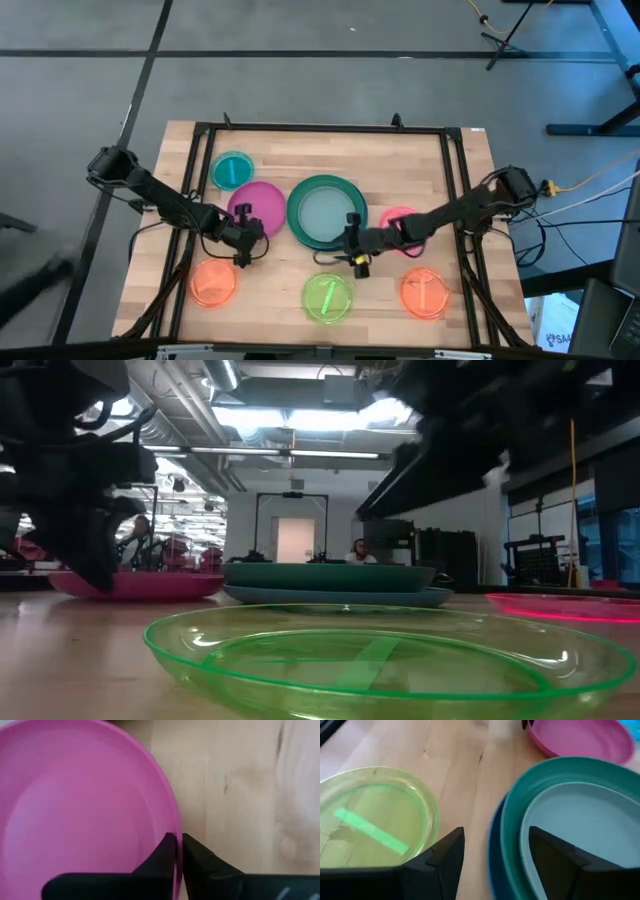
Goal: Stack plastic plates
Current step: Stack the pink plate on top of the light blue plate
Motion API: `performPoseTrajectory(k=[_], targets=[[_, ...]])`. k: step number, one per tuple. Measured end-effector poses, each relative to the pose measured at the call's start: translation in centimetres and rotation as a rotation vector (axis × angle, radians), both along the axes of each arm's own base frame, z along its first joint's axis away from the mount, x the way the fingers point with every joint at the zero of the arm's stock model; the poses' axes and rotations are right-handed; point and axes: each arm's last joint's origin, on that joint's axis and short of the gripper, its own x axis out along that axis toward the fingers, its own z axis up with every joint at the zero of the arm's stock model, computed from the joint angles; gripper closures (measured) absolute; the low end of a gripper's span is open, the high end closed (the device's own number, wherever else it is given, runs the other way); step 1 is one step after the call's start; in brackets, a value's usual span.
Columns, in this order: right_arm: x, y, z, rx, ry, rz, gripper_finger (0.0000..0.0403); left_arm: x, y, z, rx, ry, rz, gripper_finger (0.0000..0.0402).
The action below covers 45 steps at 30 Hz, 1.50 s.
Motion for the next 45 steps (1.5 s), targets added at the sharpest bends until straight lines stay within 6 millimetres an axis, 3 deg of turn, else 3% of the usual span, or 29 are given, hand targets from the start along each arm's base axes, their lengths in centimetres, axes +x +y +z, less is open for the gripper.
performPoseTrajectory(k=[9,14,18,24,32,37,41,45], targets=[[-4.7,2.2,4.5,-0.071,-0.020,-0.071,0.0189,2.5,-0.6,6.6,0.149,-0.022,0.011,0.0395],[-5.8,2.1,5.2,-0.035,0.014,-0.085,0.0189,4.4,-0.9,9.3,0.183,-0.181,-0.023,0.0393],[-6.6,1.9,5.2,0.017,0.090,-0.079,0.0189,6.0,-1.0,10.0,0.163,-0.328,-0.126,0.0393],[-6.9,1.7,5.3,0.028,0.102,-0.094,0.0189,8.9,-0.6,8.8,0.136,-0.481,-0.232,0.0393],[-7.2,1.6,6.0,0.009,0.161,-0.084,0.0189,13.1,-0.3,3.8,0.140,-0.514,-0.310,0.0393],[-7.3,1.6,6.7,0.016,0.194,-0.110,0.0189,13.8,0.4,1.4,0.122,-0.439,-0.270,0.0392],[-7.3,1.6,6.5,0.008,0.197,-0.117,0.0189,13.9,0.6,1.0,0.106,-0.429,-0.247,0.0386],[-7.3,1.6,6.3,0.014,0.212,-0.126,0.0189,13.8,0.5,0.9,0.098,-0.427,-0.242,0.0352]])
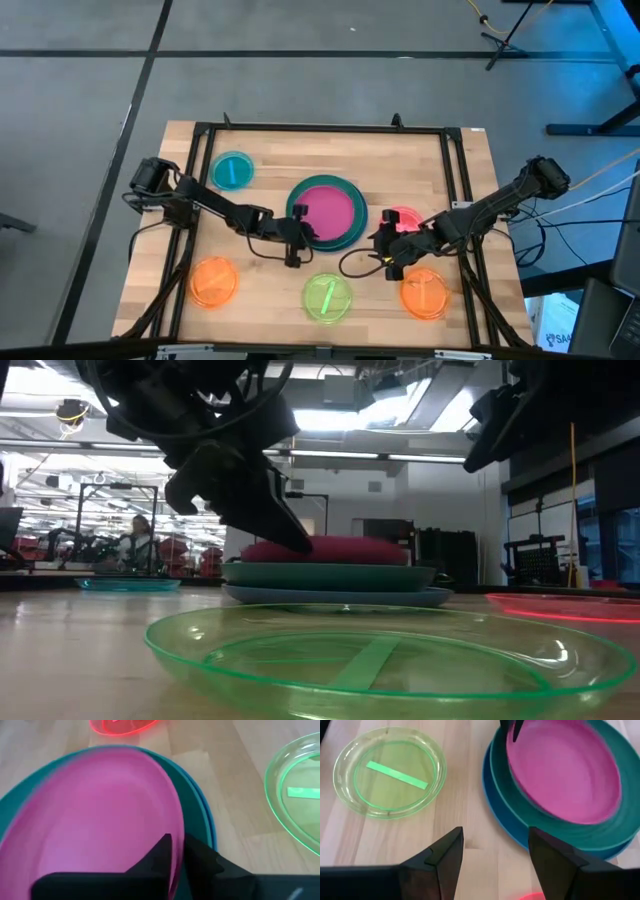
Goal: Stack plastic plates
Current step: Stack the pink plate on top of the light blue plate, then stack the transparent pink plate on top of the pink plate
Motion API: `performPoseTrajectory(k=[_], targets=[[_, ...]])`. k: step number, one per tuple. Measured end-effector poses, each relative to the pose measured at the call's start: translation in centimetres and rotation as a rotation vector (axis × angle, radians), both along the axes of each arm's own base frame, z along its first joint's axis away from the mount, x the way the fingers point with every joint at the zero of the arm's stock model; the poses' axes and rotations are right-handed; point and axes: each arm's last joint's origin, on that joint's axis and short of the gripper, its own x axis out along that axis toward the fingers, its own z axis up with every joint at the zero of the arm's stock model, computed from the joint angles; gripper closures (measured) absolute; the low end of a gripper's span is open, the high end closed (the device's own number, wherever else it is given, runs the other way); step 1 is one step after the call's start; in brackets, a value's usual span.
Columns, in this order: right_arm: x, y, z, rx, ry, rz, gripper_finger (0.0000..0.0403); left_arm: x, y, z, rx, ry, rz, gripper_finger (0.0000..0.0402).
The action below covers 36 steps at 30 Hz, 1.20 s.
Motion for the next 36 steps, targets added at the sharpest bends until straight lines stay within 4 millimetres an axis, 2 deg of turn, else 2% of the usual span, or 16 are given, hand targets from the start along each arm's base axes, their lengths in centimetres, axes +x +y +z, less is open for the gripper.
performPoseTrajectory(k=[3,6,11,16,19,23,26,30,36], targets=[[-0.1,-0.1,-0.1,0.007,0.017,-0.011,0.0189,-0.1,0.0,0.2,0.001,0.003,0.001,0.0320],[-0.4,-0.2,-0.3,0.005,0.045,-0.036,0.0189,-0.6,0.0,1.6,0.002,0.013,-0.004,0.0294],[-1.1,-0.6,-0.8,0.005,0.123,-0.131,0.0189,-2.1,-0.2,6.1,0.026,-0.056,-0.048,0.0281],[-2.3,-1.2,-1.6,0.022,0.233,-0.258,0.0189,-4.1,0.1,11.2,0.057,-0.257,-0.090,0.0280],[-2.9,-1.5,-2.6,0.028,0.272,-0.323,0.0189,-5.2,0.3,13.1,0.052,-0.333,-0.090,0.0280],[-3.6,-2.3,-4.2,0.043,0.310,-0.415,0.0189,-5.8,0.0,14.2,0.040,-0.392,-0.106,0.0280],[-3.7,-3.1,-5.5,0.082,0.318,-0.470,0.0189,-5.9,-0.7,14.0,0.060,-0.396,-0.145,0.0280],[-3.0,-3.6,-6.6,0.170,0.272,-0.436,0.0189,-6.1,-1.4,13.8,0.077,-0.399,-0.188,0.0280],[-2.5,-4.4,-7.6,0.224,0.201,-0.445,0.0189,-7.3,-2.5,14.9,0.071,-0.443,-0.225,0.0280]])
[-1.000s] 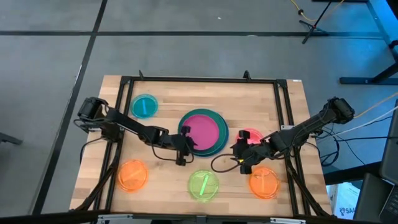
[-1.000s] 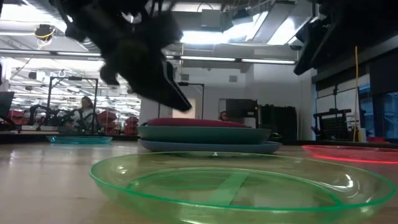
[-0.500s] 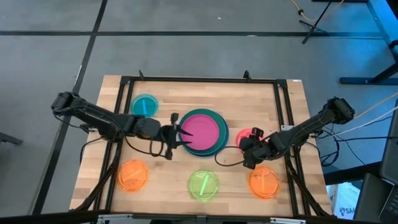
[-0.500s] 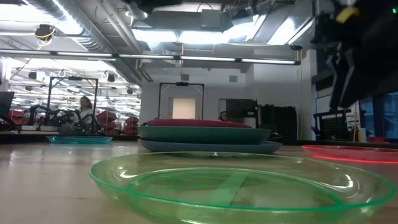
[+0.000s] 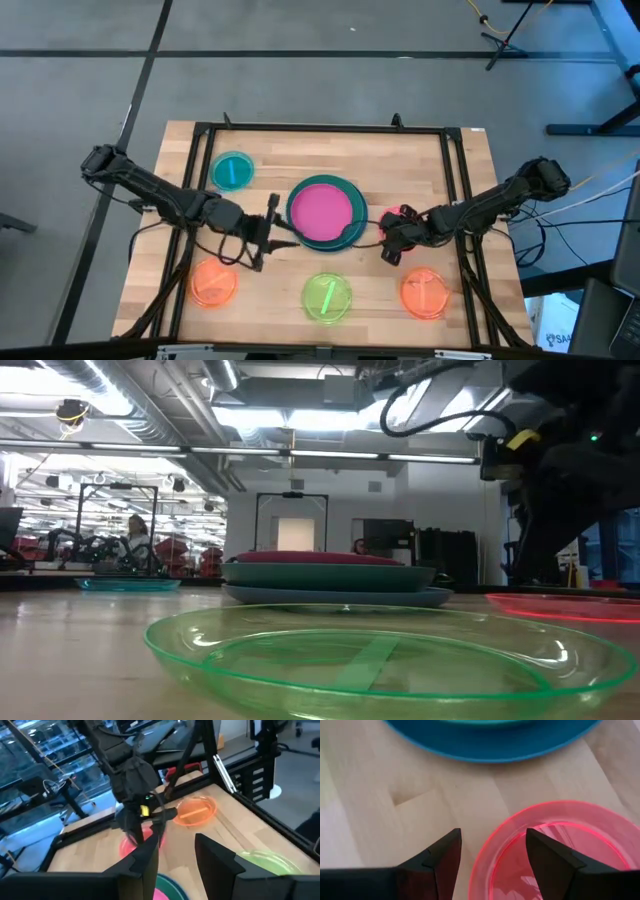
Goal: Stack plastic plates
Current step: Stack the transparent pink plate on top of the pink plate
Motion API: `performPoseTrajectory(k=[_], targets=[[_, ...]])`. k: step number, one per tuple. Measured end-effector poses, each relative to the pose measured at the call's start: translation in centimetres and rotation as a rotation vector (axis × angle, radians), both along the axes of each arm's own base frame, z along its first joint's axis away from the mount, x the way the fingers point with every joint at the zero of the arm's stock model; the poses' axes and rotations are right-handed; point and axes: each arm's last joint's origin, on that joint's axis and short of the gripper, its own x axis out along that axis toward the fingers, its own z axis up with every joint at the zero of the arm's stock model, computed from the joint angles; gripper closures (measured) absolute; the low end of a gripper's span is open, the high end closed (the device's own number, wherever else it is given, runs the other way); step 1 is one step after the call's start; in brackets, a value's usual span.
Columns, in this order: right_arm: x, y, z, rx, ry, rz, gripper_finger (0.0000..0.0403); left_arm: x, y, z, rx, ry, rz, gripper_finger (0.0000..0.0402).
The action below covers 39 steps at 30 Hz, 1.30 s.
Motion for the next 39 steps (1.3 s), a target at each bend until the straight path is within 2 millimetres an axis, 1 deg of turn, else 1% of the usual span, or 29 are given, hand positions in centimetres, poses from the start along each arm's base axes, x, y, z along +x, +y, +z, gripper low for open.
performPoseTrajectory(k=[6,9,14,18,20,22,28,33,35,39], targets=[[-0.1,0.1,-0.5,0.033,0.003,0.010,0.0189,-0.1,-0.3,-0.2,0.017,0.009,0.033,0.0280],[0.0,0.1,-1.2,0.022,0.034,0.009,0.0189,-0.1,-0.2,-0.2,0.020,0.008,0.046,0.0280],[0.6,0.4,-2.9,0.016,0.109,0.025,0.0189,-0.1,-0.2,-0.1,0.018,0.004,0.049,0.0280],[1.4,0.6,-3.2,-0.024,0.119,0.022,0.0195,-0.1,-0.2,-0.1,0.018,0.004,0.049,0.0280],[1.7,0.4,-3.2,-0.035,0.131,0.042,0.0208,-0.1,-0.2,-0.1,0.018,0.002,0.050,0.0280],[1.9,0.5,-3.1,-0.036,0.134,0.048,0.0230,-0.1,-0.2,-0.1,0.018,0.003,0.050,0.0280],[1.9,0.3,-3.1,-0.074,0.137,0.110,0.0321,-0.1,-0.2,-0.2,0.019,0.004,0.049,0.0280],[2.0,0.3,-3.0,-0.136,0.156,0.212,0.0389,-0.1,-0.1,-0.2,0.019,0.005,0.052,0.0280],[2.1,0.2,-2.8,-0.160,0.178,0.231,0.0398,-0.1,-0.1,-0.1,0.019,0.004,0.053,0.0280],[2.2,0.0,-1.7,-0.252,0.250,0.224,0.0391,-0.1,-0.1,-0.1,0.018,0.003,0.053,0.0280]])
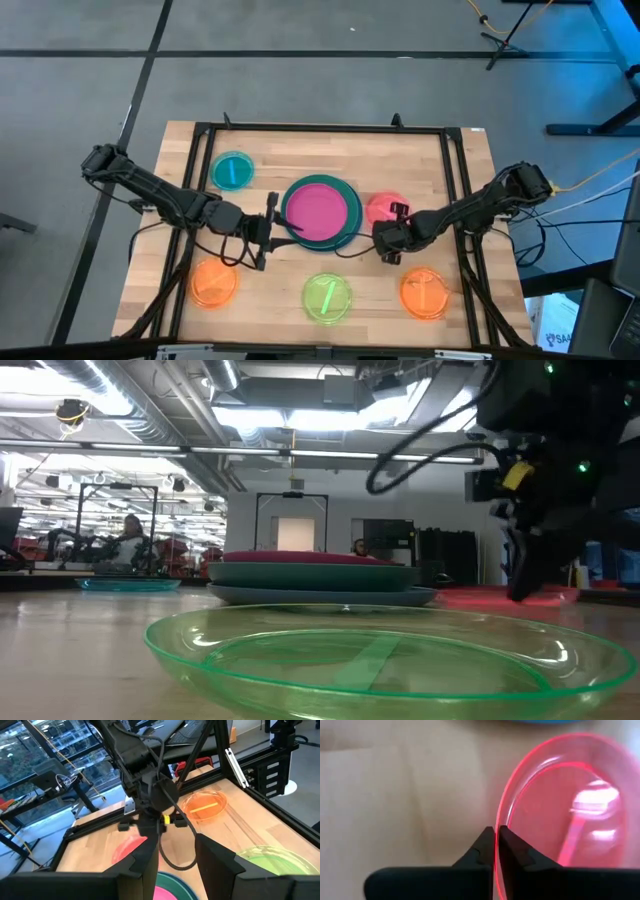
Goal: Stack plastic plates
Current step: Stack the transparent pink plate on top of the pink plate
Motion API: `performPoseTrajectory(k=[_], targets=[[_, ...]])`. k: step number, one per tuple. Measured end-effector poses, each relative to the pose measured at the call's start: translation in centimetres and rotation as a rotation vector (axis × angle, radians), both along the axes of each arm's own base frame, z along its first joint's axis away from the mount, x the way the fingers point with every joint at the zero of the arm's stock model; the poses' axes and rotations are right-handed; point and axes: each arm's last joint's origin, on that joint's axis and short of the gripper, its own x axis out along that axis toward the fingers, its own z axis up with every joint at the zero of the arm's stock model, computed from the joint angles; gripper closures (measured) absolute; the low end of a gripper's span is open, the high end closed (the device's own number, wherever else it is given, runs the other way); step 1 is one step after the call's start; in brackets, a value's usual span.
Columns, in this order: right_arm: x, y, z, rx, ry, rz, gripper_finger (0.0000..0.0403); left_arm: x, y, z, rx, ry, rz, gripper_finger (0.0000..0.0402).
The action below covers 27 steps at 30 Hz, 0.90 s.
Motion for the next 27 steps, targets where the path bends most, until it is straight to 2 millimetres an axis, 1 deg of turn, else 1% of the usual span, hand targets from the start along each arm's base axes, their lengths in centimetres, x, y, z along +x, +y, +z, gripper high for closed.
performPoseTrajectory(k=[4,8,11,16,21,23,27], targets=[[0.3,-0.1,1.4,-0.077,0.035,-0.009,0.0401,0.0,0.0,0.0,0.000,0.000,0.000,0.0280],[1.0,0.0,2.8,-0.123,0.010,-0.014,0.0400,0.0,0.0,0.0,0.000,0.001,0.000,0.0280],[1.8,0.2,3.8,-0.138,-0.024,0.023,0.0401,0.0,0.0,0.0,0.000,0.001,0.000,0.0280],[3.0,0.3,5.5,-0.233,-0.116,0.035,0.0402,0.0,0.0,0.0,0.001,0.001,0.000,0.0280],[4.4,0.7,6.2,-0.278,-0.241,0.101,0.0402,0.0,0.0,0.0,0.002,0.005,0.000,0.0280],[5.4,1.0,6.2,-0.285,-0.307,0.142,0.0402,0.0,0.0,0.0,0.002,0.005,0.000,0.0280],[7.5,1.9,5.7,-0.288,-0.408,0.282,0.0402,0.0,0.0,0.0,0.001,0.003,0.000,0.0280]])
